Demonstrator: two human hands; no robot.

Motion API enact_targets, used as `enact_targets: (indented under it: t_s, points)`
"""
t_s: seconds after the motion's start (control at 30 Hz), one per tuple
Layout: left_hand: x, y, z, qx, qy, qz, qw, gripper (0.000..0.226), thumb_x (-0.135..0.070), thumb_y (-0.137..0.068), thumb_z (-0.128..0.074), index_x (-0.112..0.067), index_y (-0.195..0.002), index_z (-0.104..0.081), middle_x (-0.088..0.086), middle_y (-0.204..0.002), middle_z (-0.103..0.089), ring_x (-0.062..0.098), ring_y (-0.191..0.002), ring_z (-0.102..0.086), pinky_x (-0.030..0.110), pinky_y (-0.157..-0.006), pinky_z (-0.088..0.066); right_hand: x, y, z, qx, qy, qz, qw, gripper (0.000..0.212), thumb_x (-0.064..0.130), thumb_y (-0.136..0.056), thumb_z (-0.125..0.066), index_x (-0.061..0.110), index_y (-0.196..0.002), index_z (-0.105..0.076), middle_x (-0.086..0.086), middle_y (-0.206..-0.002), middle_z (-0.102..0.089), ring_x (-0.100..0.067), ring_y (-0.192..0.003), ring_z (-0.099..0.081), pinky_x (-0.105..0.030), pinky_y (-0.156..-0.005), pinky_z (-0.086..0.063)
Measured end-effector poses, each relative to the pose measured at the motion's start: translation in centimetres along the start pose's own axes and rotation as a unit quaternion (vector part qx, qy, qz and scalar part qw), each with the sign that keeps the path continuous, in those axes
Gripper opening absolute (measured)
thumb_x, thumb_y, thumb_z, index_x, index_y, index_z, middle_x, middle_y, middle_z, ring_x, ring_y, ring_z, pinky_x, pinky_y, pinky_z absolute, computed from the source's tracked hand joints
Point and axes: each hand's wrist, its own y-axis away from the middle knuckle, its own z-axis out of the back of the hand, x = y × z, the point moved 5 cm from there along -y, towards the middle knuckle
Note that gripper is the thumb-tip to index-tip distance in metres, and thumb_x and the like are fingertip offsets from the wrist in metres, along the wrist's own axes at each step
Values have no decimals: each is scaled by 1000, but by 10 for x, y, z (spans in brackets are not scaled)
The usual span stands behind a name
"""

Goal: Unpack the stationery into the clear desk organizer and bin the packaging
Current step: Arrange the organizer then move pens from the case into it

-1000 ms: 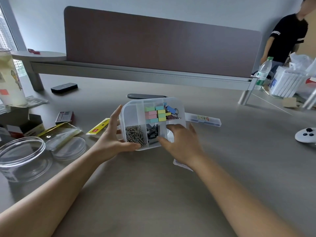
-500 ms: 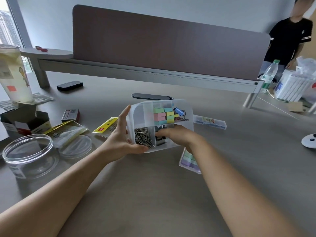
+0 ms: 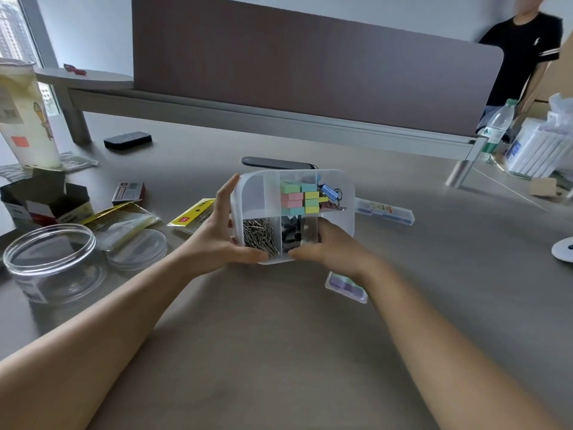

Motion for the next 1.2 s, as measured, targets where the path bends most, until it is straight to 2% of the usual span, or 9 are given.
enact_targets:
  t_s: [0.07,0.17,0.3,0.4,0.53,0.7,0.83,0.93,1.2]
  points:
    - [1,-1,0,6,-1,-5,1000,112,-14,-43,-80,-50,-125,-14,-16,-115,-39,3,-100,-56,12,-65,-51,-3,3,1,-28,16,11,999,43,26,-76,-65,26,-116,-48,9,-114,-57,-12,-109,-51,-33,-97,-39]
    - [3,-3,0,6,-4,-8,1000,113,2,-52,-78,-38,-133,-11,-14,-112,-40,-20,-90,-55,11,-64,-51,-4,7,3,-52,11,33,998,46,27,-76,-67,25,-119,-49,10,-113,-53,-6,-103,-47,-24,-88,-35]
    - [4,-3,5,-17,6,16,1000,117,-37,-24,-85,-57,-119,-20,-9,-116,-42,-2,-101,-52,10,-68,-50,-5,13,10,-103,-7,60,993,53,22,-73,-71,20,-122,-50,-1,-122,-55,-10,-106,-48,-23,-90,-35]
    - [7,-4,7,-28,24,30,999,123,-58,-13,-84,-57,-120,-24,-11,-114,-44,9,-101,-55,10,-67,-50,-7,18,15,-150,-18,76,986,52,15,-72,-72,16,-121,-53,-2,-116,-59,-11,-101,-51,-22,-87,-38]
    - [10,-8,9,-37,19,29,999,132,-59,-16,-84,-45,-133,-23,3,-125,-47,21,-100,-59,19,-71,-54,-9,23,22,-205,-29,86,974,46,9,-73,-71,14,-116,-57,7,-94,-56,-7,-83,-54,-5,-69,-41]
    - [7,-9,9,-43,48,41,997,113,-52,-19,-86,-52,-118,-31,7,-123,-48,26,-101,-59,17,-64,-54,-9,24,27,-212,-75,98,969,31,-3,-75,-65,9,-103,-62,8,-73,-56,10,-64,-54,0,-64,-42]
    - [6,-9,8,-43,56,49,996,116,-57,-14,-84,-53,-117,-30,5,-118,-50,24,-98,-59,17,-62,-54,-4,22,30,-200,-58,98,973,30,-1,-77,-64,10,-105,-62,9,-72,-57,11,-63,-55,2,-63,-40]
    - [4,-9,7,-39,64,46,996,120,-47,-15,-86,-48,-121,-29,3,-116,-51,18,-89,-62,16,-58,-53,-1,23,28,-202,-46,98,973,29,2,-79,-63,12,-106,-62,8,-76,-60,3,-71,-55,4,-67,-39]
    - [4,-8,7,-45,68,54,995,127,-60,-12,-83,-45,-126,-27,3,-116,-48,21,-92,-60,16,-59,-52,-2,24,22,-198,-54,93,974,24,8,-79,-65,14,-102,-63,11,-73,-58,-3,-74,-57,-7,-70,-46]
